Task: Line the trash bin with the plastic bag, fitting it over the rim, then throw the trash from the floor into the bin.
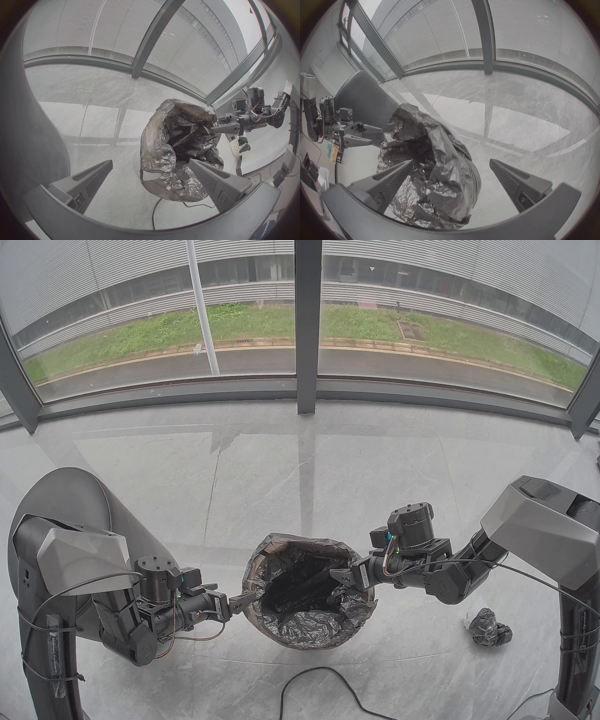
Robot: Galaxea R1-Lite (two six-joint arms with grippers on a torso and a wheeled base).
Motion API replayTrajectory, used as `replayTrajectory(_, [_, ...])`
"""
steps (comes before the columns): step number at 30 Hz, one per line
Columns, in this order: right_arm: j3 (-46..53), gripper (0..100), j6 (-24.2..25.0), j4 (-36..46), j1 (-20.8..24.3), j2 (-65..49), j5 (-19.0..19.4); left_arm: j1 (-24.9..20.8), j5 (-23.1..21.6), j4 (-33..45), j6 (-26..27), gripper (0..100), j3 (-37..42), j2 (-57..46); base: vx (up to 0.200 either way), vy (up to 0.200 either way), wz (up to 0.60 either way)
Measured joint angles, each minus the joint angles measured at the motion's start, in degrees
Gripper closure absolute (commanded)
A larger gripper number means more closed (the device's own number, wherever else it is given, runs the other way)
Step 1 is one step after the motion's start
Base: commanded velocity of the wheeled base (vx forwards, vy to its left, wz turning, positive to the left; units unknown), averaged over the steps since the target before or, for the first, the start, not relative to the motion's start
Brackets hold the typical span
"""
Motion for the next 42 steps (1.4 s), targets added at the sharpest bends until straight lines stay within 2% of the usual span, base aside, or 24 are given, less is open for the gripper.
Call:
replayTrajectory(9, [-2.6,100,-3.0,-0.8,-0.2,1.7,-0.2,0.7,-0.2,-2.1,-0.2,0,1.2,0.2,0.0,0.0,0.0])
replayTrajectory(22, [-3.9,100,-3.3,-0.9,-0.7,1.5,-0.3,0.9,-0.4,-2.2,-0.2,0,1.6,0.2,0.0,0.0,0.0])
replayTrajectory(34, [-5.4,100,-3.0,-2.6,-1.4,1.0,-3.4,0.8,-0.4,-2.2,-0.2,0,1.8,0.4,0.0,0.0,0.0])
replayTrajectory(42, [-5.8,100,-2.6,-3.2,-1.9,3.6,-3.4,0.9,-0.4,-2.3,-0.1,0,2.0,0.4,0.0,0.0,0.0])
